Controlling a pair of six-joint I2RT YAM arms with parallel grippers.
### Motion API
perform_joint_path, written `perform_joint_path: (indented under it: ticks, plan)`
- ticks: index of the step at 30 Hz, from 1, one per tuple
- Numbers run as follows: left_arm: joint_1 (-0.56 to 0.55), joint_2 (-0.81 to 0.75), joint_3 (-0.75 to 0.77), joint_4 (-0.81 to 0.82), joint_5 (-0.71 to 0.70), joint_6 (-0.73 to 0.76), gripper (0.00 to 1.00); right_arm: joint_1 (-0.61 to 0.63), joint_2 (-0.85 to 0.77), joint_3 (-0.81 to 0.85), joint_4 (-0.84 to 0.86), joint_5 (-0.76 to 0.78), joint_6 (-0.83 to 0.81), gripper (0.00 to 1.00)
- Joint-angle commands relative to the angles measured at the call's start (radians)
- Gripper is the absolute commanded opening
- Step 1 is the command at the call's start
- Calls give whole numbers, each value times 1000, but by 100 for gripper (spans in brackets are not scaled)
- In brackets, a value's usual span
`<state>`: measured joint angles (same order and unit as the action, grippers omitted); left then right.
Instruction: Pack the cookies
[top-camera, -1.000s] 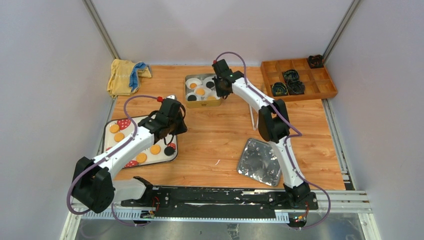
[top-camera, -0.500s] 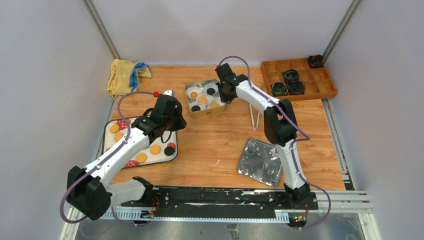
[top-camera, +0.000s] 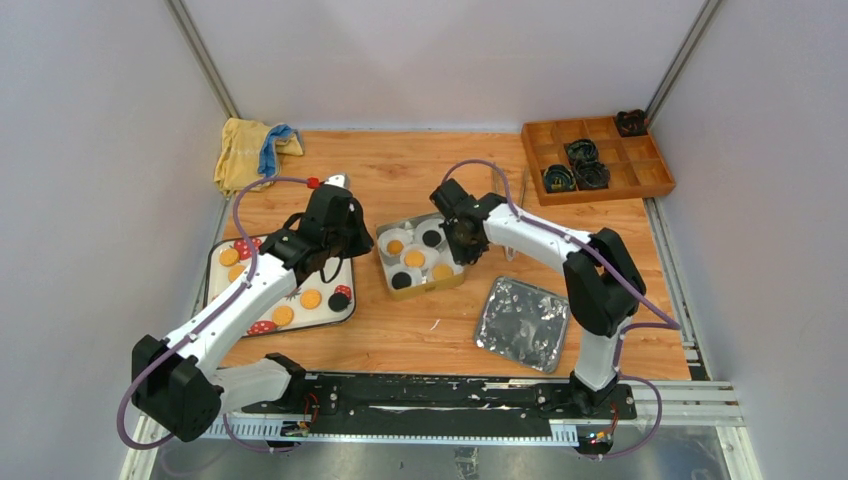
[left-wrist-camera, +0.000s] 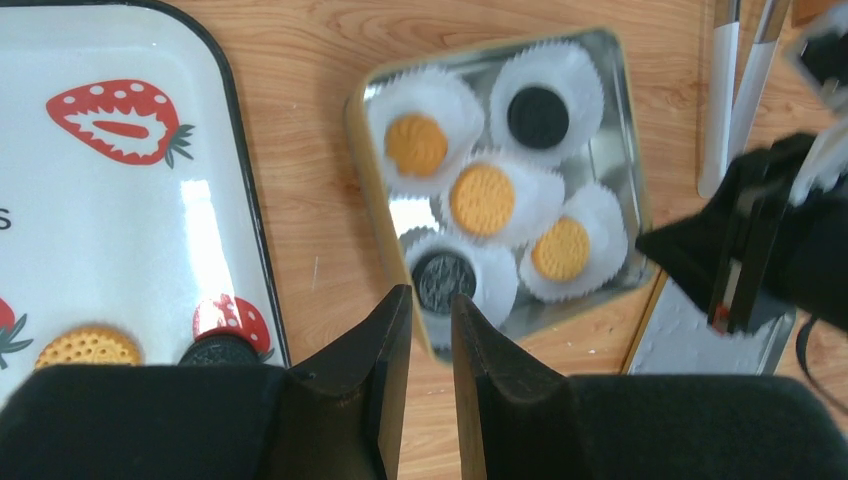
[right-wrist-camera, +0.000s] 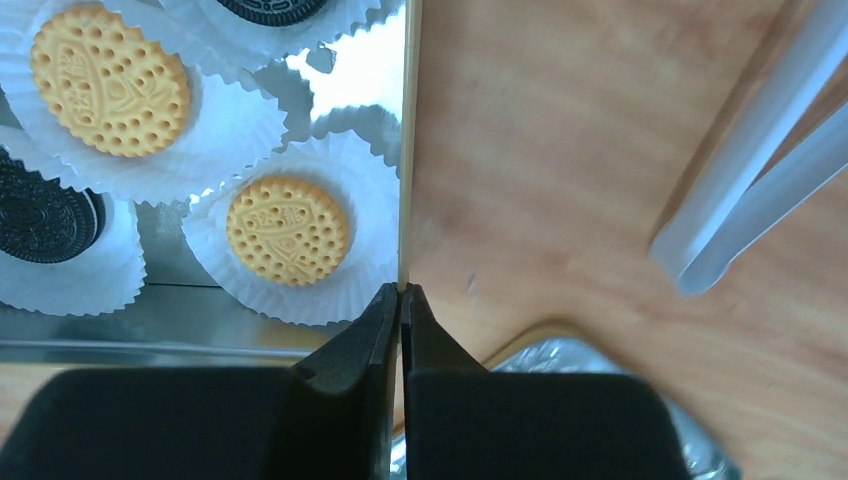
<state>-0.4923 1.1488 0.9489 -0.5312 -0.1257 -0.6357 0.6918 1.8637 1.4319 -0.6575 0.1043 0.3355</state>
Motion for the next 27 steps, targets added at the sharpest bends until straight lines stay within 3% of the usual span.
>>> perform_joint_path:
  ticks: [1,7,11,15,19,22,24,27]
  plan:
    - [-2,-25,9,-13,23,20,27,121,-109,-105,-90,30,109,0]
    - [-2,-41,-32,-10,44,23,27,204,-182,-180,-121,65,192,15]
    - [-4,-84,-49,-52,40,6,26,217,-213,-175,-129,91,205,38]
    - [-44,-175,-37,-188,-74,-46,21,217,-248,-139,-138,147,189,43]
    - [-130,-216,-56,-302,-162,-119,8,214,-305,-91,-168,225,175,37]
    - [-171,-199,-93,-356,-219,-188,1,210,-354,-57,-194,291,153,11]
    - [-179,-172,-129,-356,-216,-231,0,199,-389,-51,-201,315,138,2]
    - [-191,-84,-154,-354,-223,-261,0,158,-446,-78,-214,324,137,0]
